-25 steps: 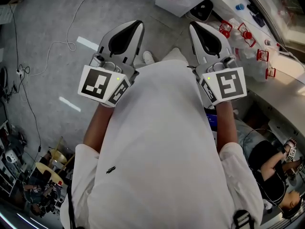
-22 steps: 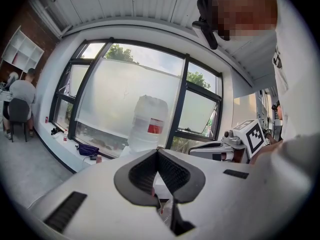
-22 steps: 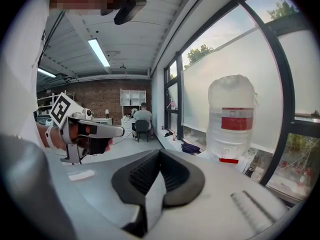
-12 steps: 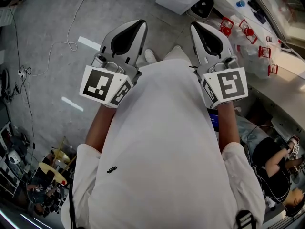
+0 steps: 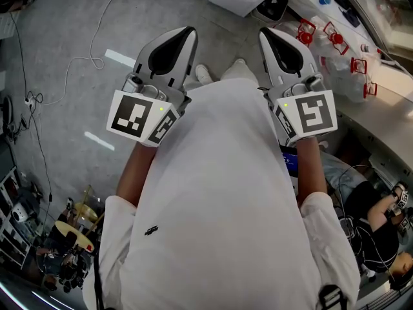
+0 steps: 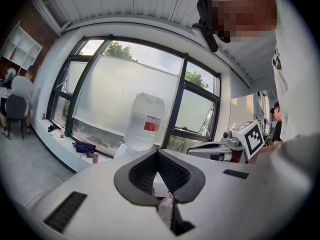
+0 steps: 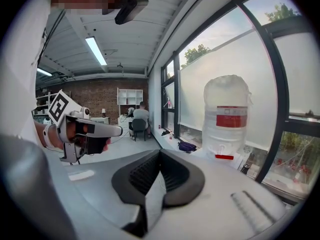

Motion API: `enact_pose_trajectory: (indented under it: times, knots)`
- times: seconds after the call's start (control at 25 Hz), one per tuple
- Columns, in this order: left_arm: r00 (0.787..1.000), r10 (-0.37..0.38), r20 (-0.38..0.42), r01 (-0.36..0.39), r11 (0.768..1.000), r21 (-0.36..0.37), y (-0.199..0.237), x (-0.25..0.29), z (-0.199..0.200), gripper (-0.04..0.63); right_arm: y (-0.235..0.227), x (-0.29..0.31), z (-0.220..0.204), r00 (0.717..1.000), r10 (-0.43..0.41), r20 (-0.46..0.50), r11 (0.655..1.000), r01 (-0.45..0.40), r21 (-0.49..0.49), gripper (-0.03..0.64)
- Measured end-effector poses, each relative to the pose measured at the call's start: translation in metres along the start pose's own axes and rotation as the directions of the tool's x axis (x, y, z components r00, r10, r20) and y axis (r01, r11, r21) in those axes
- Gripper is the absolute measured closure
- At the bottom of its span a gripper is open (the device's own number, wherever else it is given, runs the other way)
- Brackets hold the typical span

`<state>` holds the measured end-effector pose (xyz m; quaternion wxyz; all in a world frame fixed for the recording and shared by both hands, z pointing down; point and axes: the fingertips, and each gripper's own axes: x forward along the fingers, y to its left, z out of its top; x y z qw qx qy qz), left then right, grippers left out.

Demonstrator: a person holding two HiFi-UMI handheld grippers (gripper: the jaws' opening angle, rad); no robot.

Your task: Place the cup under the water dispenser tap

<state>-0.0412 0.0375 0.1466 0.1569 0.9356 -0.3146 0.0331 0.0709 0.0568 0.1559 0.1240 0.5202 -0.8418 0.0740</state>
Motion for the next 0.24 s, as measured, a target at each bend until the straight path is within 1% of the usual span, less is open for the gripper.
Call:
enact_pose_trajectory:
  times: [0.24]
  knots:
    - [1.0, -0.01, -0.001, 0.01, 1.0, 0.005, 0.0012, -0.0041, 0.0021, 0.589, 0.003, 0.0004, 0.005, 1.0, -0.011, 0.001, 1.0, 0.011, -0.004, 0.606]
